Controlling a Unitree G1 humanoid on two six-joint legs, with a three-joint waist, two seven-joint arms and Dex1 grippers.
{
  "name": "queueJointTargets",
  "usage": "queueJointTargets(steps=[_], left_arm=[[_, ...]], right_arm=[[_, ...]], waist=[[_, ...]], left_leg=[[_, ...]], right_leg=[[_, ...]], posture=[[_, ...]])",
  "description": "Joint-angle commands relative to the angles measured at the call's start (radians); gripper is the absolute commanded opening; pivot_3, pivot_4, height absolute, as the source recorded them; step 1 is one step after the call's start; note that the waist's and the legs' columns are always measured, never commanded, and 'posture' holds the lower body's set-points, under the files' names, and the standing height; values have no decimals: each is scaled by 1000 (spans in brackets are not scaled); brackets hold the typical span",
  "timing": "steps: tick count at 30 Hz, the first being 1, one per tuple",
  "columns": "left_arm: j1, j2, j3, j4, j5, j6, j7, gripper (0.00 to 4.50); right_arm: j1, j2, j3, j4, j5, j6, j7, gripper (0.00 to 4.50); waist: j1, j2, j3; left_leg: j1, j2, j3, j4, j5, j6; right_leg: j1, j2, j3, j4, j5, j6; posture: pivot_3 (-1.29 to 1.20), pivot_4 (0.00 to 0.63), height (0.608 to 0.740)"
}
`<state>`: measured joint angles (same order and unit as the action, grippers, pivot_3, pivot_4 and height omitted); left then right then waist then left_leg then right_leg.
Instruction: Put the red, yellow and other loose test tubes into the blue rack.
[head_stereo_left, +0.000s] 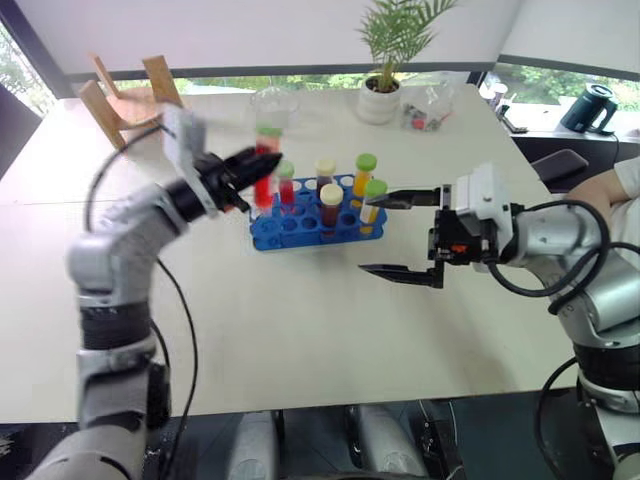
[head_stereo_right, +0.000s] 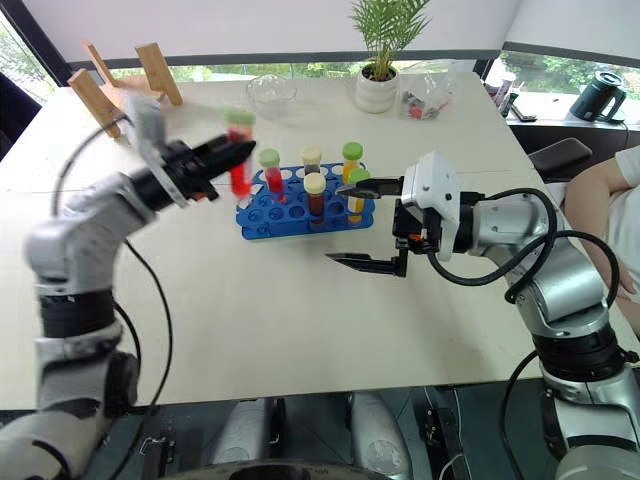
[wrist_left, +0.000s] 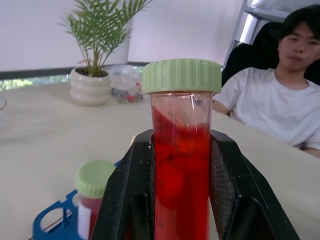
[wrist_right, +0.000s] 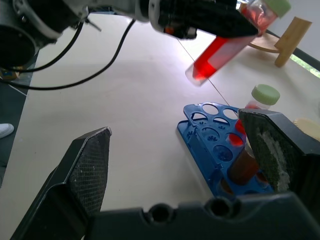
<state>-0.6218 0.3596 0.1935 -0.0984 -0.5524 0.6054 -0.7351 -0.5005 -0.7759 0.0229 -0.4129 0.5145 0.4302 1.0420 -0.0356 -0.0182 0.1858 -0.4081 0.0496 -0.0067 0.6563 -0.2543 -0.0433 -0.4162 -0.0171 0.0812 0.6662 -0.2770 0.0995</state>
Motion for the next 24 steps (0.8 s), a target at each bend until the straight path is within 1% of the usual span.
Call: queueJointTargets(steps=[1, 4, 6, 12, 24], left_arm=[[15, -43, -31, 42, 57, -211, -24, 811], [30, -85, -71, 159, 122, -366, -45, 811], [26, -103, -82, 223, 142, -427, -51, 811], [17, -129, -90, 362, 169, -558, -66, 811], [-32, -176, -84, 577, 196, -789, -69, 811]], right_arm=[[9, -3, -33, -45, 9, 3, -24, 4500], [23, -9, -40, -60, 12, 10, -37, 4500], [30, -10, -44, -72, 15, 16, -46, 4500], [45, -10, -52, -97, 19, 26, -70, 4500], [53, -10, -55, -124, 26, 40, -99, 4500]], waist=[[-1, 0, 0], [0, 0, 0], [0, 0, 0], [0, 0, 0], [5, 0, 0]], left_leg=[[0, 0, 0, 0, 0, 0], [0, 0, 0, 1, 0, 0], [0, 0, 0, 1, 0, 1], [0, 0, -1, 2, -1, 2], [0, 0, -1, 2, -1, 2]], right_leg=[[0, 0, 0, 0, 0, 0], [1, 0, 0, 0, 0, 0], [2, 0, 0, 0, 0, 0], [2, 1, 0, 0, 0, 0], [2, 1, -1, -1, 0, 0]], posture=[[0, 150, 740], [0, 150, 740], [0, 150, 740], [0, 150, 740], [0, 150, 740]])
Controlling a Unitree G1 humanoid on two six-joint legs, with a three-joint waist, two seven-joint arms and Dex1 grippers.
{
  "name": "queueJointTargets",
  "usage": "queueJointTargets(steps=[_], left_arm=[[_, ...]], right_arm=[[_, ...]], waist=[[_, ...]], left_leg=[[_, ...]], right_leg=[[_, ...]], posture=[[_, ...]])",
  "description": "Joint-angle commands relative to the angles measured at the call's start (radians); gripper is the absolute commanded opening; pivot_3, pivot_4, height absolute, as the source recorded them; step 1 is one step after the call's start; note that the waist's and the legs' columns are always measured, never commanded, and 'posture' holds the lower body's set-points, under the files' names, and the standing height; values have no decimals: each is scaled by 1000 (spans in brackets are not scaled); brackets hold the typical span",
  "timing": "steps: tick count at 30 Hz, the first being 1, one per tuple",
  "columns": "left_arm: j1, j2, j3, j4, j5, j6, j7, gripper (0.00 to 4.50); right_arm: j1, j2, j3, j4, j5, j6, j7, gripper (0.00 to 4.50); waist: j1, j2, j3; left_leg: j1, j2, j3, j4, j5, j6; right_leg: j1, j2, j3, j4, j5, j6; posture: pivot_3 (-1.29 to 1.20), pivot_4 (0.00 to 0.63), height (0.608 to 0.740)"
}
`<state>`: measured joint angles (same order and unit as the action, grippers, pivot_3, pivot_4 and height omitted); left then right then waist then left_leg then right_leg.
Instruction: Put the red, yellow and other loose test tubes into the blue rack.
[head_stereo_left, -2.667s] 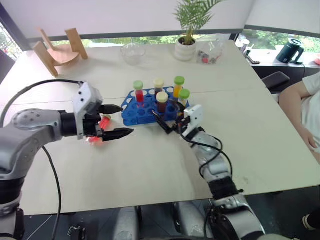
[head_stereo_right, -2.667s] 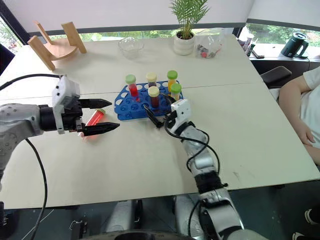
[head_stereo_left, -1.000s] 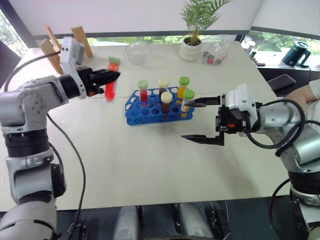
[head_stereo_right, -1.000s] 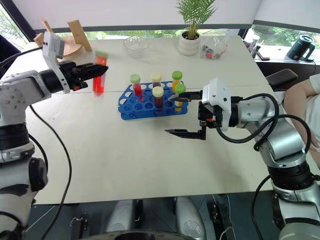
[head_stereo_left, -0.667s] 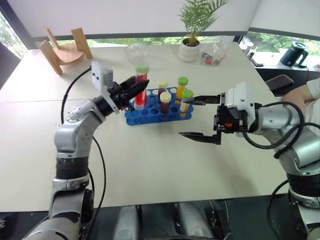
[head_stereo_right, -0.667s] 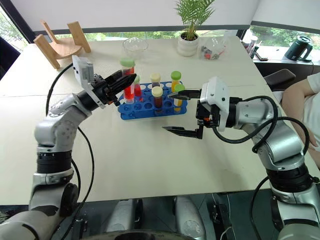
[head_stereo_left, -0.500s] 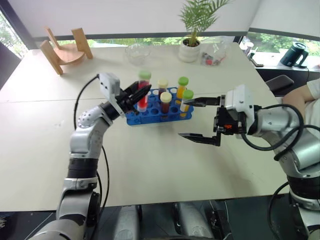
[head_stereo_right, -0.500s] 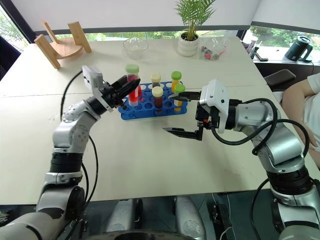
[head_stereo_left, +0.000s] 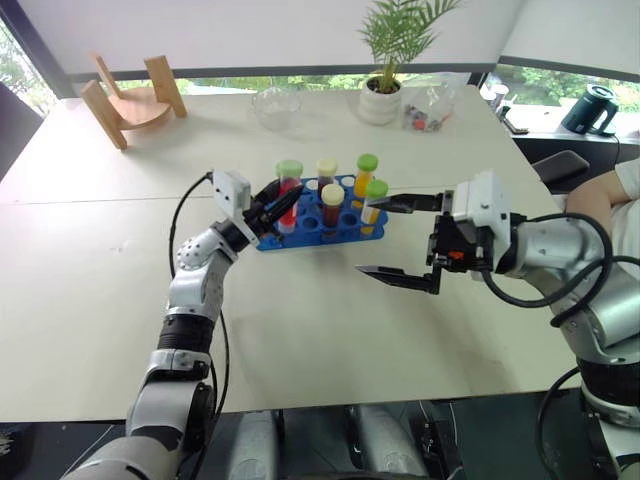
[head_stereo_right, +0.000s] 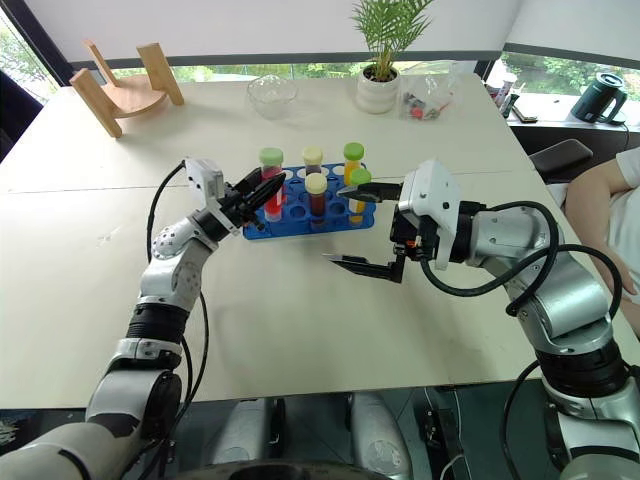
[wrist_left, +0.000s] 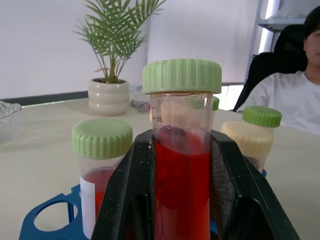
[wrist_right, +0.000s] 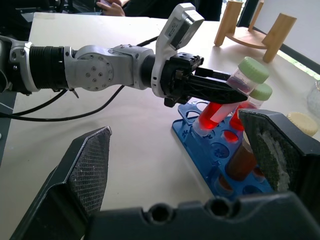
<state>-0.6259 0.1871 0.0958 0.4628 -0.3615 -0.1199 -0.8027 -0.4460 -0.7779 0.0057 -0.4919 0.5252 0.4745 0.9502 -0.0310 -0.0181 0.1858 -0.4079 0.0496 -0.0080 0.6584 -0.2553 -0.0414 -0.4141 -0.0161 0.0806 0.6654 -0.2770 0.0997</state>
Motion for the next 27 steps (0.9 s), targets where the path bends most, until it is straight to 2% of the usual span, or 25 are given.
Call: queueJointTargets(steps=[1, 11, 27], left_arm=[[-31, -5, 13, 26, 7, -76, -3, 811], [-41, -25, 11, 144, 11, -177, -21, 811], [-3, -49, -3, 101, -4, -175, -32, 811]], right_arm=[[0, -8, -38, -46, 15, -4, -9, 4500], [15, -11, -48, -67, 21, 9, -27, 4500], [18, -7, -50, -79, 25, 18, -37, 4500]], waist=[[0, 0, 0], [13, 0, 0], [15, 0, 0]], left_leg=[[0, 0, 0, 0, 0, 0], [1, 0, 0, 1, 0, 0], [1, 0, -1, 2, -1, 1]], right_leg=[[0, 0, 0, 0, 0, 0], [1, 0, 0, 0, 0, 0], [2, 0, 0, 0, 0, 0]], posture=[[0, 150, 740], [0, 150, 740], [0, 150, 740]])
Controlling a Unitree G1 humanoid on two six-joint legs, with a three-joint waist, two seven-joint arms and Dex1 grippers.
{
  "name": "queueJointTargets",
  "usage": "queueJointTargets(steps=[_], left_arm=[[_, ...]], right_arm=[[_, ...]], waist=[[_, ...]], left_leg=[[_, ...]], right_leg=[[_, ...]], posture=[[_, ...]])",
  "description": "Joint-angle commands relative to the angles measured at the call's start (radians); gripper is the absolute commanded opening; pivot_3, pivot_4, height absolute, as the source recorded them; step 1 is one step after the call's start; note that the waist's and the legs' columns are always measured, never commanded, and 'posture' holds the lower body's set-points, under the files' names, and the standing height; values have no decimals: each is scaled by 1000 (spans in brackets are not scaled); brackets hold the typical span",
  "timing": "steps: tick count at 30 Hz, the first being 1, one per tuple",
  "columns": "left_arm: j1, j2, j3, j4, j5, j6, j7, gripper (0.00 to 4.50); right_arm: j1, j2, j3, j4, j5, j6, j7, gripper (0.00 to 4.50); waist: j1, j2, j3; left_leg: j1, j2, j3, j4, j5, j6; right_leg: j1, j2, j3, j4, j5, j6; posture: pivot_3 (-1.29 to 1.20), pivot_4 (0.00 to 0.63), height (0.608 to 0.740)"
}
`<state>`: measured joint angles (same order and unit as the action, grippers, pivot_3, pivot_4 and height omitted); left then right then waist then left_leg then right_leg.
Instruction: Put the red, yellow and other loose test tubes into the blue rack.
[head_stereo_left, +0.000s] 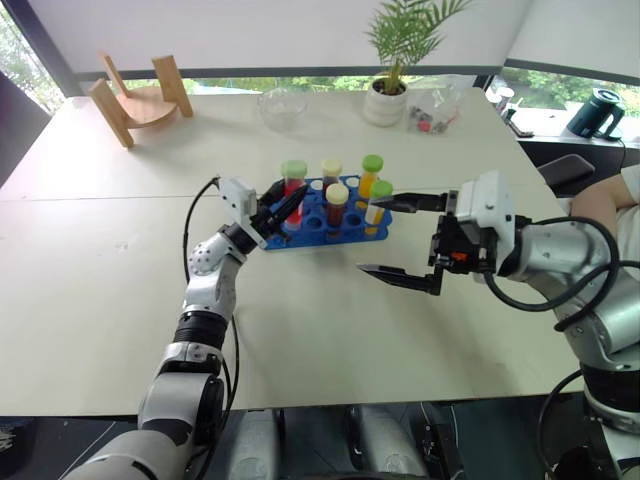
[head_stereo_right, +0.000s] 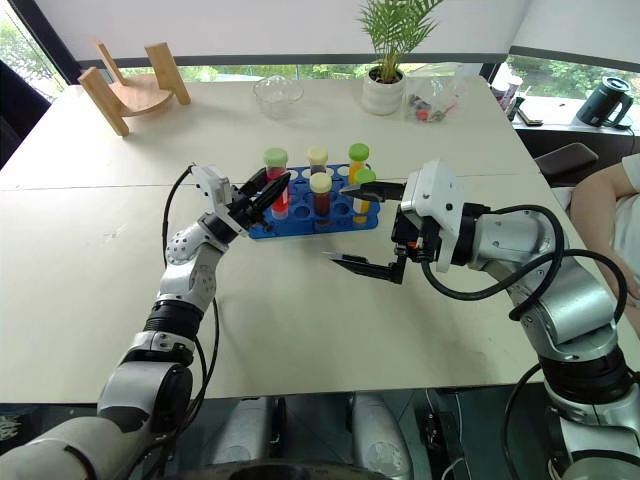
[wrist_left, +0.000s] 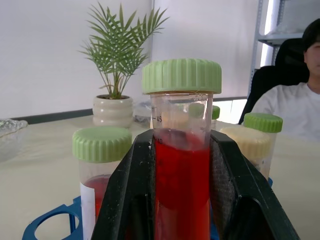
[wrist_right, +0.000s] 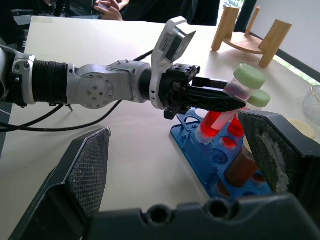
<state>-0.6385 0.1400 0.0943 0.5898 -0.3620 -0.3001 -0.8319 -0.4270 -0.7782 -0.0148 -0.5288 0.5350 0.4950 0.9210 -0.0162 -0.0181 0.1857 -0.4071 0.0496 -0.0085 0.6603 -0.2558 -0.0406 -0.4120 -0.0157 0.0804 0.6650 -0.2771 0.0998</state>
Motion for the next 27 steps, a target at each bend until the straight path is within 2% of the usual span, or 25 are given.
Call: queueJointTargets(steps=[1, 9, 19, 27], left_arm=[[13, -2, -1, -31, -3, 8, -2, 811], [13, -1, -1, 6, 25, -45, 3, 811], [-16, -33, 21, 166, 24, -192, -10, 811], [-6, -39, 23, 192, 25, -199, -37, 811]], right_arm=[[-1, -7, -30, -43, 16, -2, -9, 4500], [5, -5, -31, -50, 20, 2, -19, 4500], [4, -8, -31, -52, 25, 7, -25, 4500], [4, -11, -38, -63, 31, 20, -33, 4500]], waist=[[1, 0, 0], [1, 0, 0], [0, 0, 0], [2, 0, 0]], left_leg=[[0, 0, 0, 0, 0, 0], [0, 0, 0, 0, 0, 0], [1, 0, 0, 0, 0, 1], [0, 0, -1, 0, -1, 2]], right_leg=[[0, 0, 0, 0, 0, 0], [0, 0, 0, 0, 0, 0], [1, 0, 0, -1, 0, 0], [1, 0, 0, -2, 0, 0]], posture=[[0, 150, 740], [0, 150, 740], [0, 150, 740], [0, 150, 740]])
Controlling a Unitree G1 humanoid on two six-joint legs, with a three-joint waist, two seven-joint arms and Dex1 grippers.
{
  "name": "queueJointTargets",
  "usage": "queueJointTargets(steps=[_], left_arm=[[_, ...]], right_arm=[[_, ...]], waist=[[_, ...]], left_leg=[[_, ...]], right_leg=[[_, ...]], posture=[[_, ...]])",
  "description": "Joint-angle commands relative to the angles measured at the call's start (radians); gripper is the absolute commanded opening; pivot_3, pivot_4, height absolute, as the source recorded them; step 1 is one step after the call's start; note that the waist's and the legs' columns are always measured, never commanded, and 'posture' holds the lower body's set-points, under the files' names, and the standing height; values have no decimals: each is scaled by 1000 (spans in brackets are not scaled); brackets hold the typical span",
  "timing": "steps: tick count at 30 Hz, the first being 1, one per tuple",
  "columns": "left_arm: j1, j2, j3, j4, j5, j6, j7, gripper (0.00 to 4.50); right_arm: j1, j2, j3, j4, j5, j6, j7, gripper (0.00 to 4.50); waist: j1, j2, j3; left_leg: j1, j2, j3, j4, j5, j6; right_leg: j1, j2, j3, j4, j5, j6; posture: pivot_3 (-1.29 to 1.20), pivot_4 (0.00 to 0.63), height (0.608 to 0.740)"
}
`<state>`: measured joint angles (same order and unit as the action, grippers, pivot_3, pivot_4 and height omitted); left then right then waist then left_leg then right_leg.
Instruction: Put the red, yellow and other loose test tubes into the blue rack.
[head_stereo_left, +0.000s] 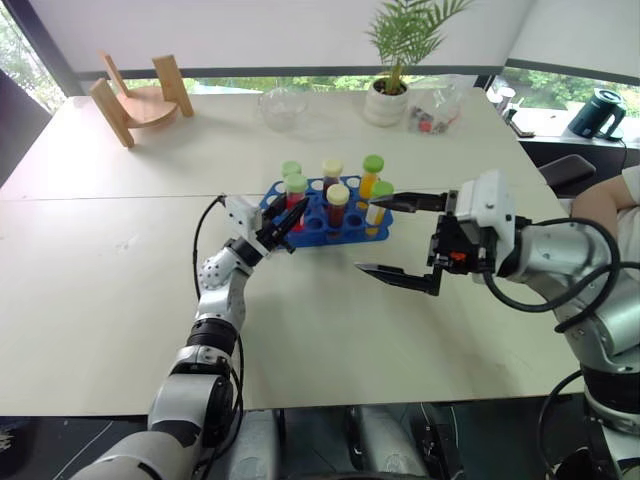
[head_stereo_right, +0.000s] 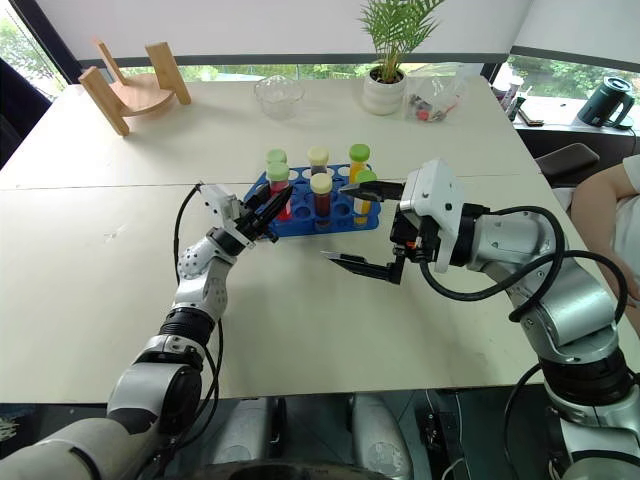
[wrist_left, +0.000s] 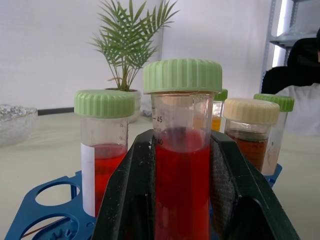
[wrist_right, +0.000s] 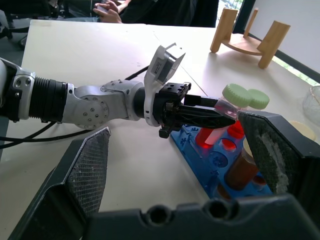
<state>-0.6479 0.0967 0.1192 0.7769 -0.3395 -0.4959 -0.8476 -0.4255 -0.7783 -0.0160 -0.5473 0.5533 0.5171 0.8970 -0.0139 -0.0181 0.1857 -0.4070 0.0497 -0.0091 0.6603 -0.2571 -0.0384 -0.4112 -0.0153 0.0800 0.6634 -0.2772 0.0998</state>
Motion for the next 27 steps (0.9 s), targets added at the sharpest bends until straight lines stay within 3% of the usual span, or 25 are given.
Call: queueJointTargets(steps=[1, 2, 8, 9, 10, 14, 18, 24, 27], left_arm=[[6, 13, -10, 7, 12, 11, -31, 811], [8, 17, -10, 8, 19, 17, -21, 811], [44, 68, -39, -93, 51, 82, -24, 3860], [58, 90, -49, -140, 56, 123, -26, 4314], [82, 131, -59, -224, 52, 195, -39, 4469], [176, 310, -57, -563, -22, 498, -79, 4469], [284, 496, 25, -866, -168, 804, -71, 4469], [463, 697, 170, -1110, -321, 1059, -85, 4469], [526, 743, 219, -1182, -379, 1116, -88, 4469]], right_arm=[[4, -10, -36, -46, 13, -2, -11, 4500], [5, -10, -37, -48, 13, -1, -13, 4500], [19, -10, -38, -52, 14, -1, -19, 4500], [23, -12, -38, -51, 13, -1, -19, 4500], [29, -16, -43, -50, 13, 1, -19, 4500], [62, -28, -84, -41, 32, 30, -36, 4500], [127, -46, -137, -25, 31, 54, -52, 4500], [190, -61, -196, 5, 26, 77, -71, 4500], [194, -74, -209, 25, 18, 77, -68, 4500]], waist=[[-1, 0, 0], [-1, 0, 0], [-4, 0, 0], [-4, 0, 0], [-5, 0, 0], [-7, 0, 0], [-4, 0, 0], [-4, 0, 1], [-7, 0, 1]], left_leg=[[0, 0, 0, 0, 0, 0], [0, 0, 0, 0, 0, 0], [0, 0, 0, 0, 0, 1], [0, 0, 0, 0, 0, 1], [0, 0, 0, 0, 0, 1], [0, 1, 0, -1, 0, 1], [0, 2, 0, -2, 0, 1], [0, 1, 1, -2, 0, 0], [1, 2, 2, -2, 0, 0]], right_leg=[[0, 0, 0, 0, 0, 0], [0, 0, 0, 0, 0, 0], [0, 0, 0, 0, 0, 0], [0, 0, 0, 0, 0, 0], [0, 0, 0, 0, 0, 0], [-1, 1, 0, 0, 0, 0], [-1, 0, 0, 0, 0, 0], [0, -1, 0, -1, -2, -3], [-1, -1, 1, -2, -3, -4]], posture=[[0, 150, 740], [0, 150, 740], [0, 150, 740], [0, 150, 740], [0, 150, 740], [0, 150, 740], [0, 150, 740], [0, 150, 740], [0, 150, 740]])
